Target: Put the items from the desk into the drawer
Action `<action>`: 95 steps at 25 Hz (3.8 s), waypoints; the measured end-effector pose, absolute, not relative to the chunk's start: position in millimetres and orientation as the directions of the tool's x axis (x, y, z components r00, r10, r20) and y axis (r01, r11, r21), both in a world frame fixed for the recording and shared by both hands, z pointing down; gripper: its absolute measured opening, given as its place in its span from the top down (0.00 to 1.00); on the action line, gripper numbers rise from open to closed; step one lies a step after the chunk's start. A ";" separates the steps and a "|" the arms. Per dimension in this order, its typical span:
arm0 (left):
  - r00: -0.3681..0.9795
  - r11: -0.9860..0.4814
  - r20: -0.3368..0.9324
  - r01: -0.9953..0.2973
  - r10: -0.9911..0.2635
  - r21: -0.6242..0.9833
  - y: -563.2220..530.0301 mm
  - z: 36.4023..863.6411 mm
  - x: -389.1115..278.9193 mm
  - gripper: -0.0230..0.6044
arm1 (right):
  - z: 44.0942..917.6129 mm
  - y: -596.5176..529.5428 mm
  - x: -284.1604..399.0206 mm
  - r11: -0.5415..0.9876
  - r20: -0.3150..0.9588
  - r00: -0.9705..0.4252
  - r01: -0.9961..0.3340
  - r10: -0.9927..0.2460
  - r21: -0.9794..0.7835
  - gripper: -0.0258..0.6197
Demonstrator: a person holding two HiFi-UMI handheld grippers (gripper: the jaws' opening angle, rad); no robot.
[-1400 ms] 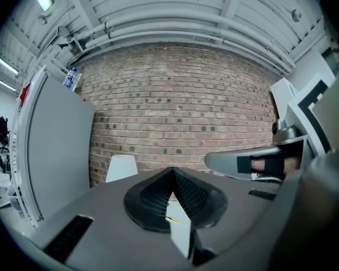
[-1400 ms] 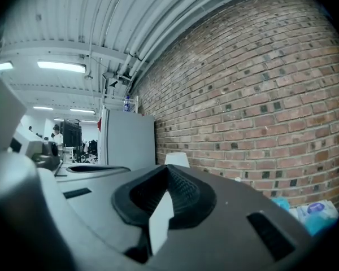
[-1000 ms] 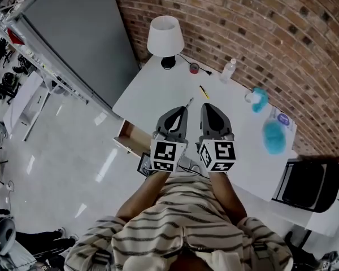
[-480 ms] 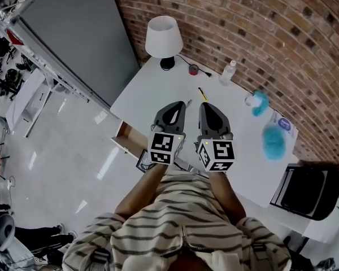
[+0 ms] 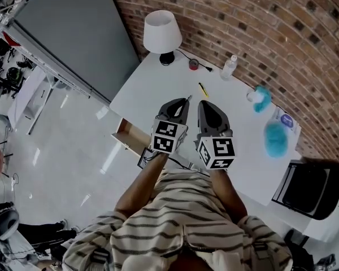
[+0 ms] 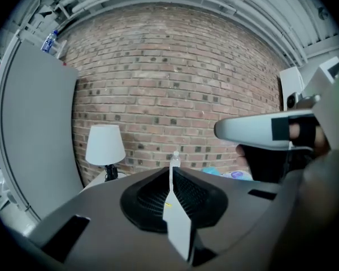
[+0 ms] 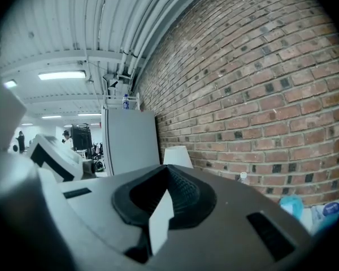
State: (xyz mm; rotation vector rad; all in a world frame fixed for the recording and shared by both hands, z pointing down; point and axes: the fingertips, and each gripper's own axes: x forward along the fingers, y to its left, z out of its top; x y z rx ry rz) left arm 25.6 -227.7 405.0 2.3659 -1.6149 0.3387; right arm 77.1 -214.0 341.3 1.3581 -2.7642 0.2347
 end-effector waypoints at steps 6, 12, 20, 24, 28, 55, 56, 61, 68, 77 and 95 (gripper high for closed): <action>0.381 -0.396 0.491 -0.915 -0.784 0.078 -241.0 448.4 35.4 0.87 | 349.5 -216.9 88.5 0.595 0.132 -0.608 -0.794 -0.783 -0.127 0.94; 0.375 -0.437 0.629 -0.897 -0.681 0.062 -251.6 489.5 37.6 0.81 | 360.7 -220.7 93.8 0.595 0.164 -0.613 -0.790 -0.773 -0.149 0.94; 0.330 -0.518 0.773 -0.855 -0.542 0.001 -264.4 539.6 35.7 0.78 | 363.9 -224.7 98.2 0.598 0.167 -0.619 -0.785 -0.767 -0.162 0.94; 0.311 -0.514 0.801 -0.858 -0.511 0.006 -278.4 562.6 31.4 0.78 | 368.2 -227.2 100.5 0.594 0.177 -0.615 -0.788 -0.768 -0.161 0.94; 0.286 -0.501 0.838 -0.865 -0.464 0.018 -286.2 581.9 25.5 0.78 | 372.3 -231.2 103.5 0.585 0.191 -0.608 -0.794 -0.771 -0.167 0.94; 0.244 -0.512 0.959 -0.847 -0.141 0.140 -328.5 700.2 18.3 0.77 | 390.9 -250.6 118.3 0.553 0.241 -0.578 -0.816 -0.779 -0.170 0.94; 0.241 -0.510 0.961 -0.848 -0.133 0.142 -329.2 704.7 17.3 0.77 | 390.1 -250.8 118.5 0.553 0.240 -0.579 -0.816 -0.779 -0.169 0.94; 0.244 -0.478 0.964 -0.863 -0.107 0.165 -330.6 721.5 13.9 0.77 | 392.3 -251.4 120.0 0.555 0.250 -0.577 -0.817 -0.778 -0.159 0.94; 0.217 -0.482 0.974 -0.861 -0.059 0.162 -330.9 734.8 13.4 0.77 | 394.9 -253.3 123.3 0.555 0.265 -0.577 -0.817 -0.773 -0.160 0.94; 0.174 -0.500 0.984 -0.856 -0.034 0.134 -334.8 751.7 11.6 0.77 | 399.7 -257.7 129.0 0.547 0.278 -0.570 -0.821 -0.773 -0.164 0.94; 0.133 -0.498 0.991 -0.858 0.018 0.125 -334.2 766.6 9.0 0.80 | 405.6 -263.7 145.4 0.515 0.289 -0.543 -0.839 -0.788 -0.173 0.94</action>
